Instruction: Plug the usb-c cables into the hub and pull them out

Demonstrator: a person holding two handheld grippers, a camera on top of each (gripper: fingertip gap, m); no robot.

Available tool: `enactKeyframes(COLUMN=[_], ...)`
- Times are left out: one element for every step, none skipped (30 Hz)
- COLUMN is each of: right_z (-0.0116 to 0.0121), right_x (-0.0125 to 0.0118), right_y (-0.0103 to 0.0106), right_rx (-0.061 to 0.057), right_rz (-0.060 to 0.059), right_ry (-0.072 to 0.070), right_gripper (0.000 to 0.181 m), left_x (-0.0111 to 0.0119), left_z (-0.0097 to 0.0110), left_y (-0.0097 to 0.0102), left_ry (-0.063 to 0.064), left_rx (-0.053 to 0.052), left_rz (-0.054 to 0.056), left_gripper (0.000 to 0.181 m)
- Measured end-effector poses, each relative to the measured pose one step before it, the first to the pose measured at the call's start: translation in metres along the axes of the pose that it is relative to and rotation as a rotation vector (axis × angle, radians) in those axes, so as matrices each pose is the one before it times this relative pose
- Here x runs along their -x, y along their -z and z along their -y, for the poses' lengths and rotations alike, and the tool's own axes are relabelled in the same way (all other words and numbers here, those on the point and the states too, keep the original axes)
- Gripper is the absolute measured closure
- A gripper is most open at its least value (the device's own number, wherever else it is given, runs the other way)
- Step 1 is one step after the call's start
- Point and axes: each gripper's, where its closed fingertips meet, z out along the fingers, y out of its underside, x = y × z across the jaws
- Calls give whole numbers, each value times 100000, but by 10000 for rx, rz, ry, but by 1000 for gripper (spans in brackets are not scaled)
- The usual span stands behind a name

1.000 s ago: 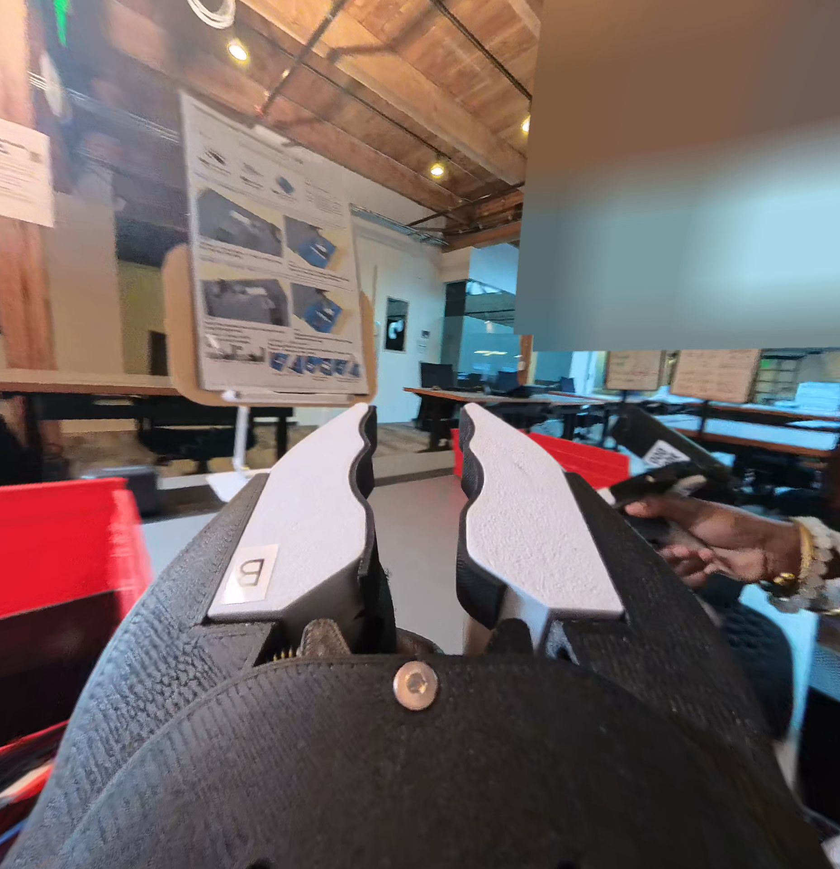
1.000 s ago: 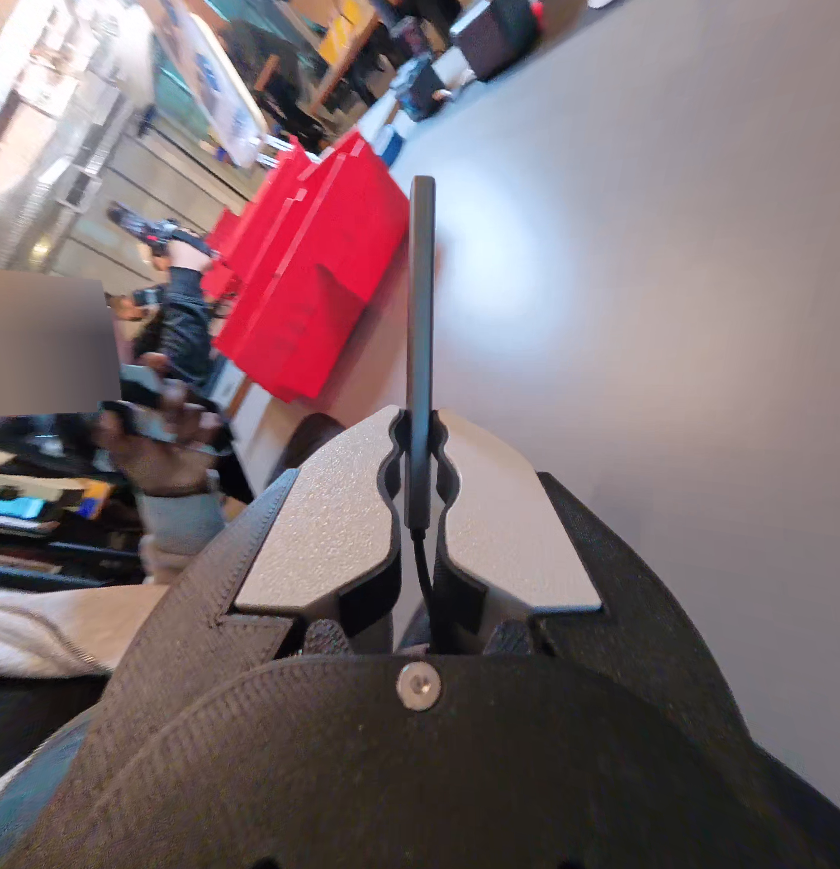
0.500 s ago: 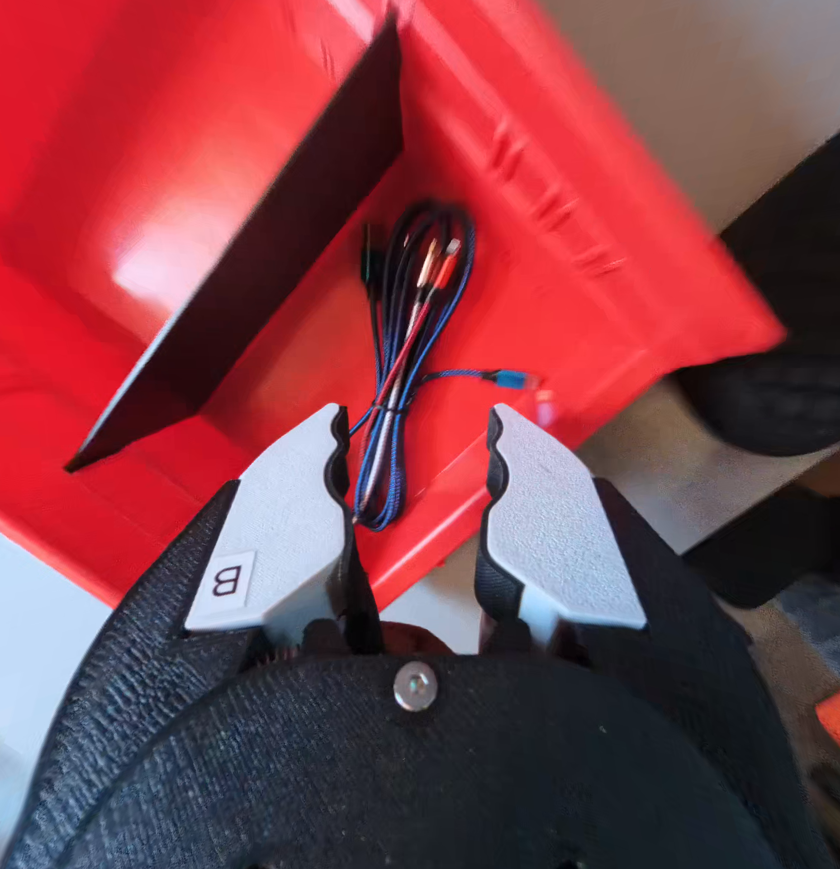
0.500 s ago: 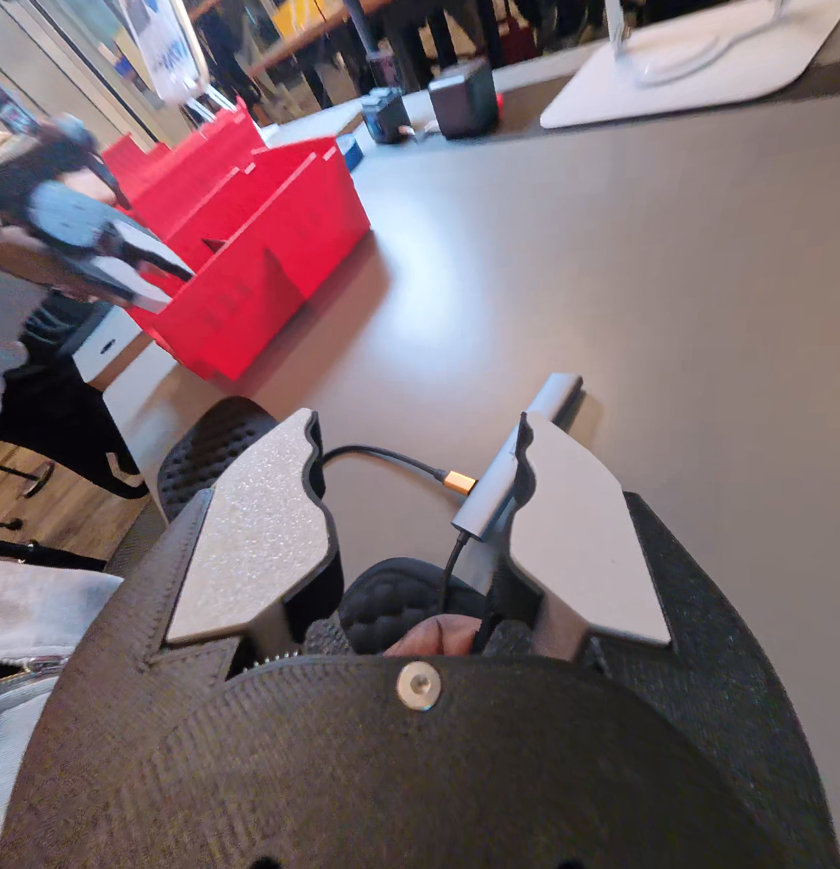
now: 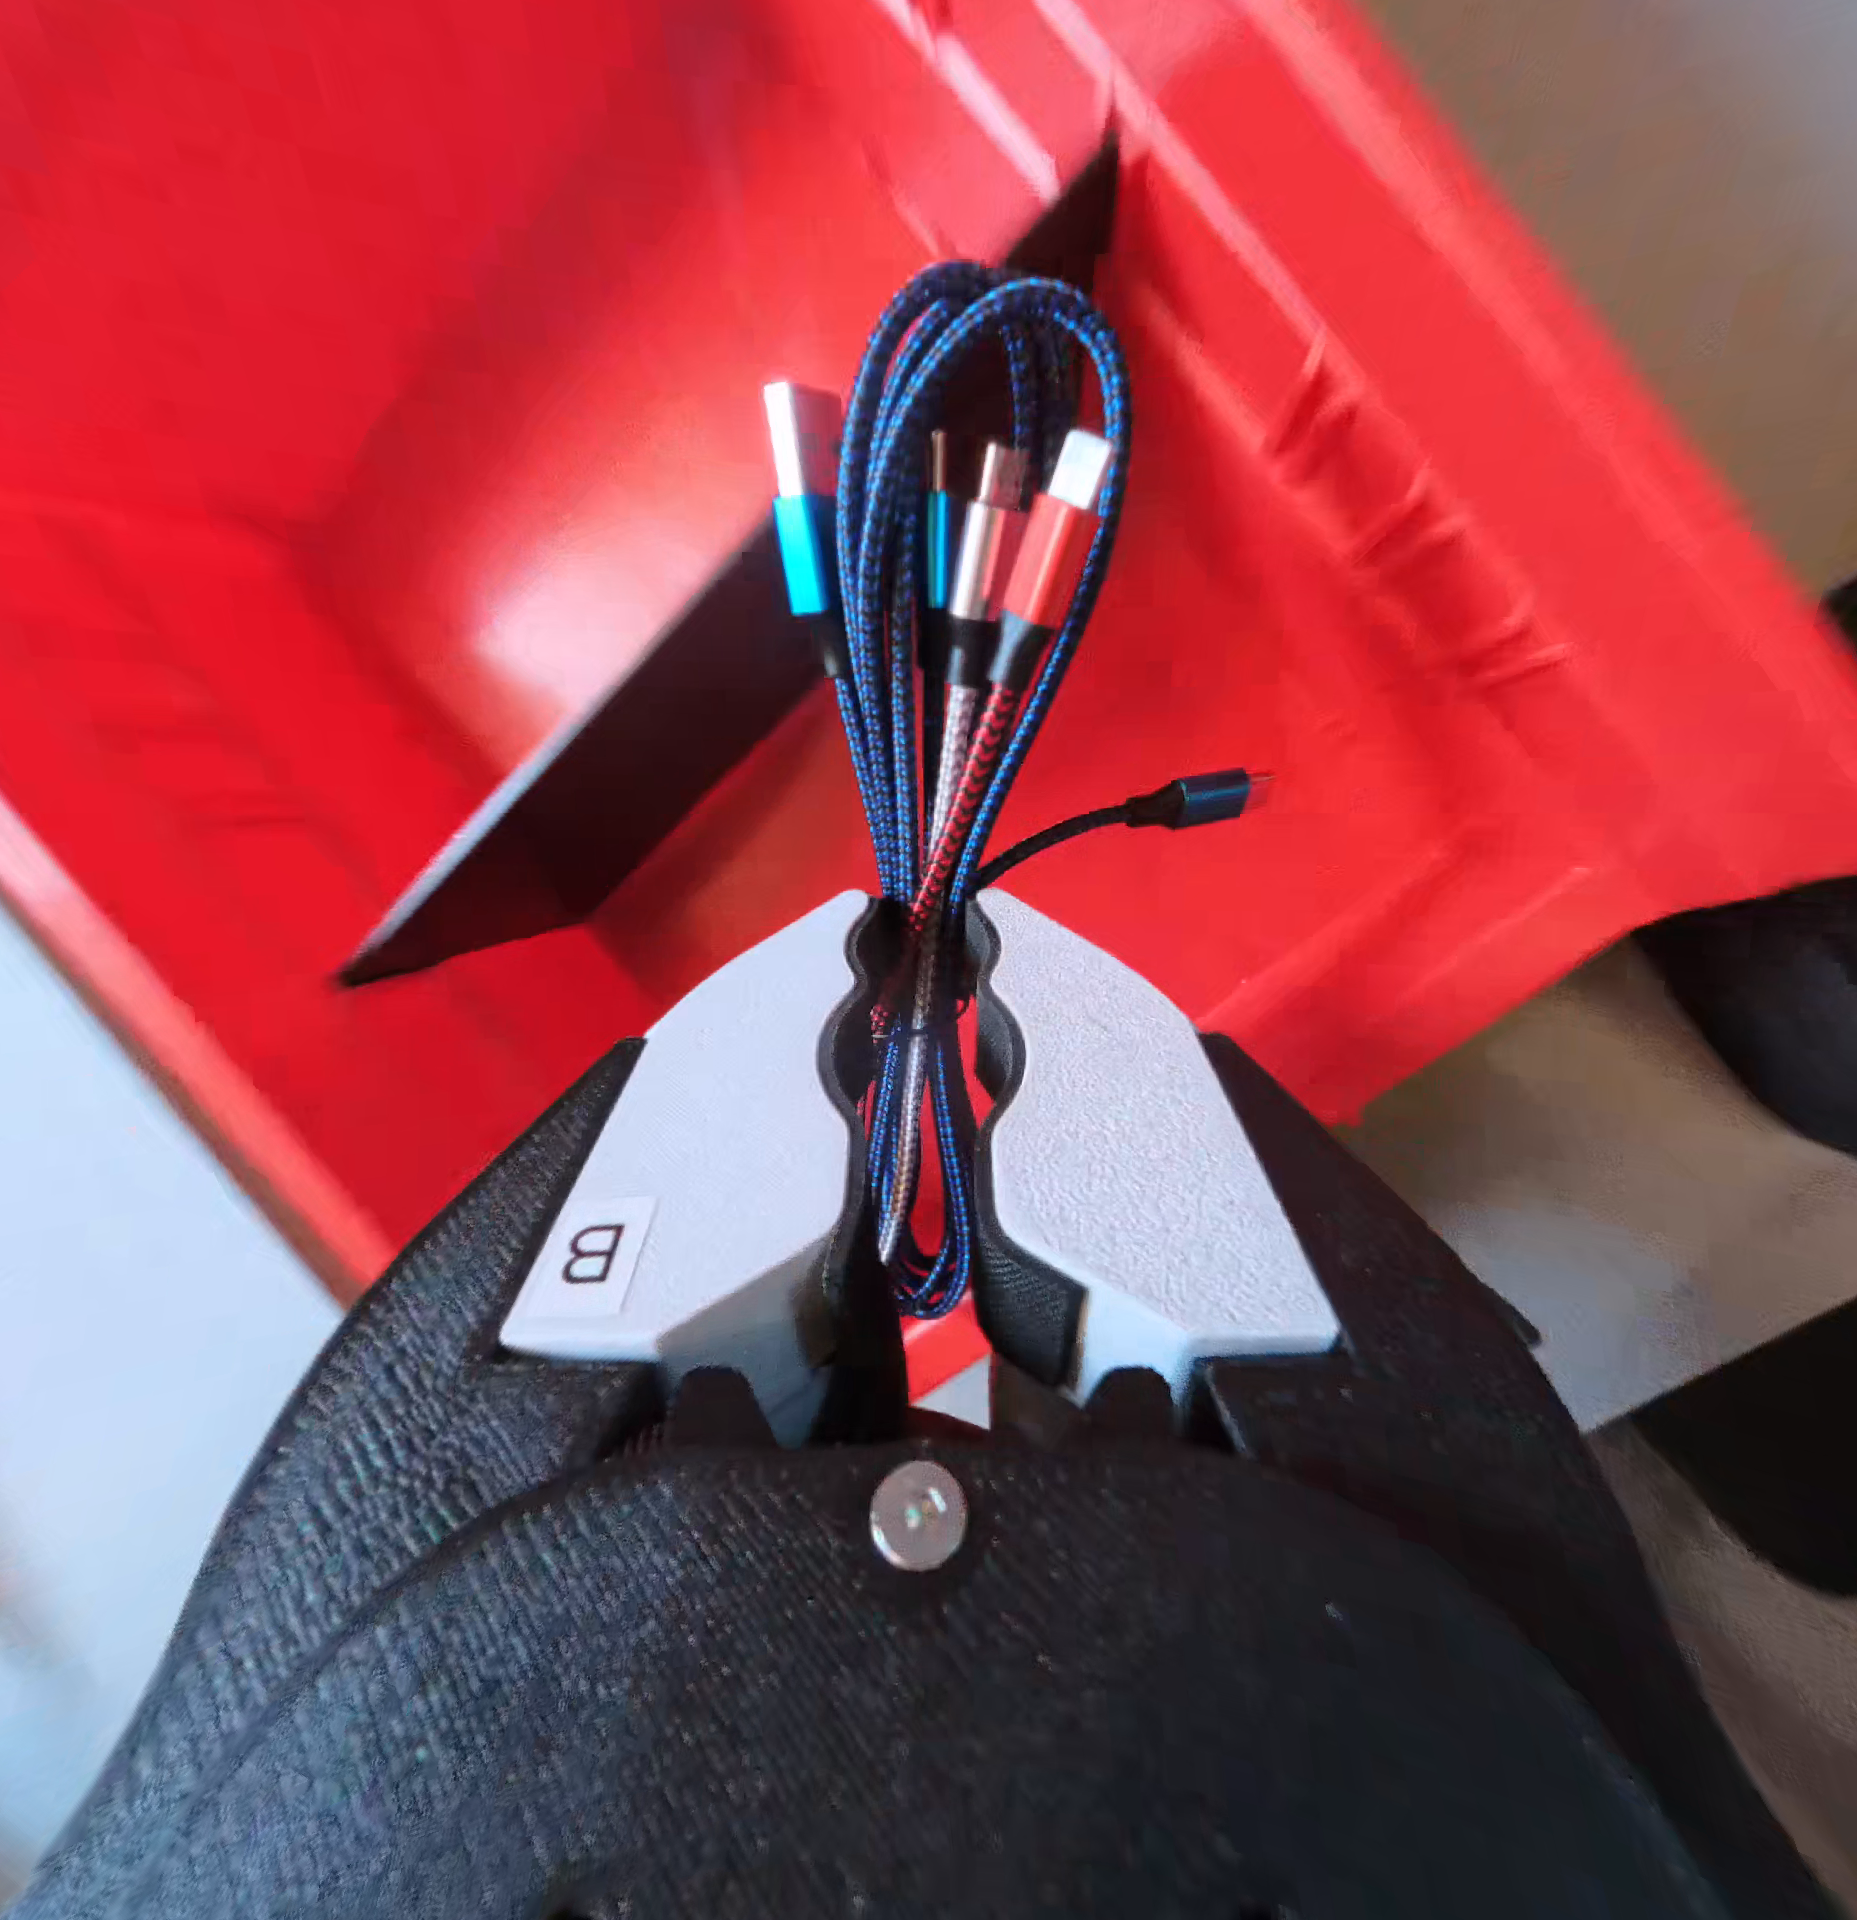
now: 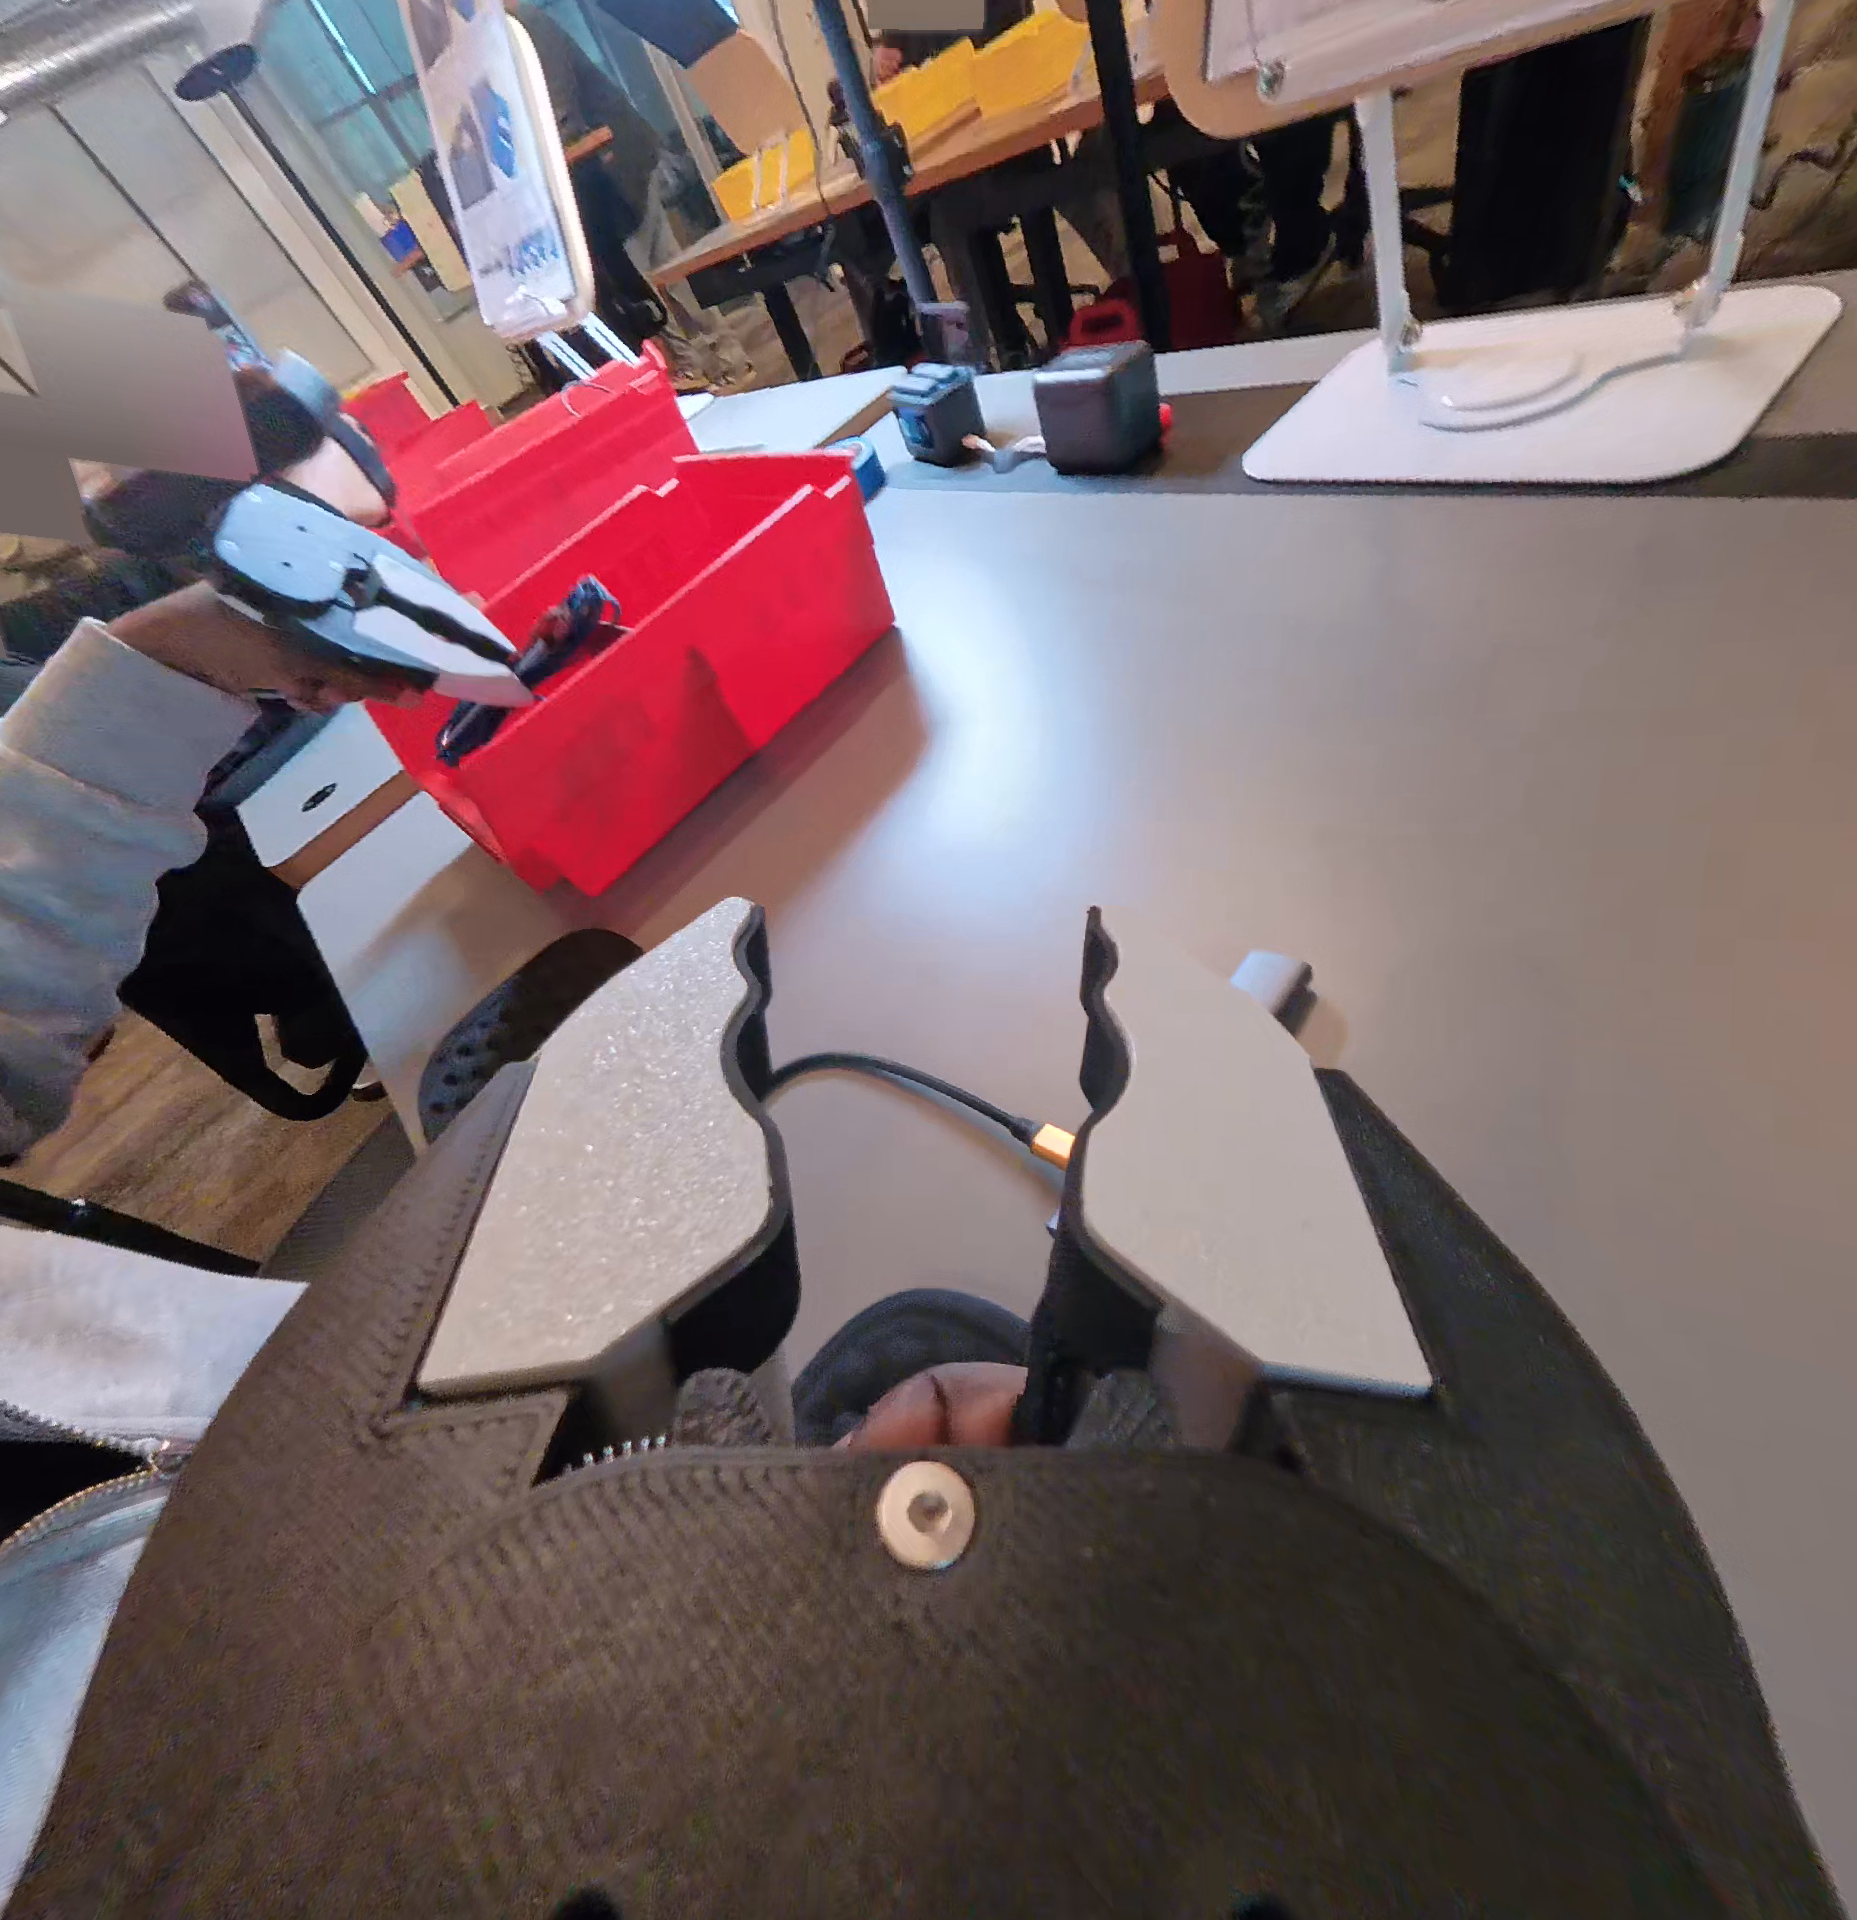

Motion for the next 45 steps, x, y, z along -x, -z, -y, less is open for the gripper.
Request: enactKeyframes(right_z=[360,475,612,656,539,383,280,169,52,-50,-119,-129,-107,-24,48,72,36,-31,-31,11,14,-49,-185,-331,-524,-630,-631,-576,-483,-353,-284,-322,-366,-325,-296,-324,-269,-269,-301,-296,-303,-246,-49,100,59], right_x=[379,377,525,761,940,1039,1094,1014,876,769,674,605,639,632,645,630,495,253,-54,-277,-287,-220,-202,-163,-315,-507,-419,-136,34,105,251,229,-35,-99,29,72,46,-64,-118,-121,4,238,120,18,62], right_y=[-11,20,12,1,-49,-130,-192,-254,-319,-363,-363,-354,-343,-343,-327,-318,-269,-245,-230,-220,-259,-311,-334,-335,-310,-299,-288,-303,-286,-261,-248,-252,-229,-181,-147,-133,-119,-122,-89,-61,-23,10,71,116,138], right_rx=[-131,-160,-242,-283,-229,-147,-112,-96,-73,-52,-63,-96,-121,-140,-150,-156,-129,-88,-107,-156,-176,-119,12,129,240,273,253,239,215,173,182,252,299,241,187,144,43,1,29,43,76,72,-60,-196,-194], right_rz=[107,83,139,248,340,396,452,413,347,322,287,284,331,339,355,339,249,112,-52,-164,-140,-88,-88,-104,-243,-400,-364,-174,-63,-8,93,81,-77,-93,45,145,172,148,125,117,164,298,279,363,560], right_ry=[79,76,70,54,92,160,212,196,146,96,16,-49,-79,-113,-115,-89,-41,37,113,172,225,252,266,349,453,508,468,356,232,161,166,173,179,162,9,-204,-377,-470,-429,-342,-306,-359,-657,-1029,-1295], right_gripper=[124,124,124,124,125,125,127,131,133,133,135,135,136,137,137,137,138,139,140,140,142,144,144,143,143,144,147,151,152,153,155,159,171,176,176,176,176,176,176,176,176,176,176,176,176], left_x=[428,433,221,-79,-294,-526,-695,-920,-1256,-1528,-1584,-1582,-1484,-1313,-1179,-1040,-1020,-937,-599,-408,-396,-214,-72,-37,-29,-19,-119,-150,-64,-9,10,62,51,43,168,226,192,124,97,69,35,-32,-83,-184,-310], left_z=[800,1113,1505,1750,1835,1758,1695,1607,1416,1179,941,603,186,-141,-319,-412,-725,-1064,-974,-1009,-1158,-1132,-1052,-1020,-891,-722,-669,-670,-659,-683,-660,-538,-346,-174,-84,-67,-66,-107,-168,-231,-268,-108,33,11,-76], left_y=[1881,2009,1967,1756,1440,1045,692,385,131,-101,-287,-431,-545,-641,-690,-708,-716,-710,-666,-638,-577,-498,-405,-316,-224,-125,-70,-47,-45,-42,-25,13,74,154,187,209,184,155,92,49,31,44,91,94,70], left_ry=[97,158,264,350,321,190,144,224,257,346,413,365,340,297,315,418,412,389,458,456,377,354,252,149,90,116,127,127,92,55,36,62,76,81,82,72,100,133,171,99,27,9,47,-11,-170], left_rx=[-622,-821,-1086,-1202,-1223,-1118,-1095,-1047,-948,-856,-762,-635,-402,-197,-114,-111,43,246,98,66,194,215,219,277,245,164,160,187,173,206,216,159,66,-18,-49,-37,-26,3,52,98,114,11,-53,-14,62], left_rz=[501,521,376,215,181,146,140,60,-136,-311,-358,-375,-366,-325,-303,-281,-341,-374,-182,-100,-147,-57,21,5,-2,0,-79,-106,-49,-15,-14,-5,-28,-48,9,28,-13,-60,-70,-69,-54,-58,-98,-175,-265], left_gripper=[167,167,167,167,167,167,167,167,167,167,167,167,167,167,167,167,167,167,167,167,167,167,167,167,167,167,167,167,167,167,167,167,167,167,167,167,167,167,167,167,167,167,166,166,166])
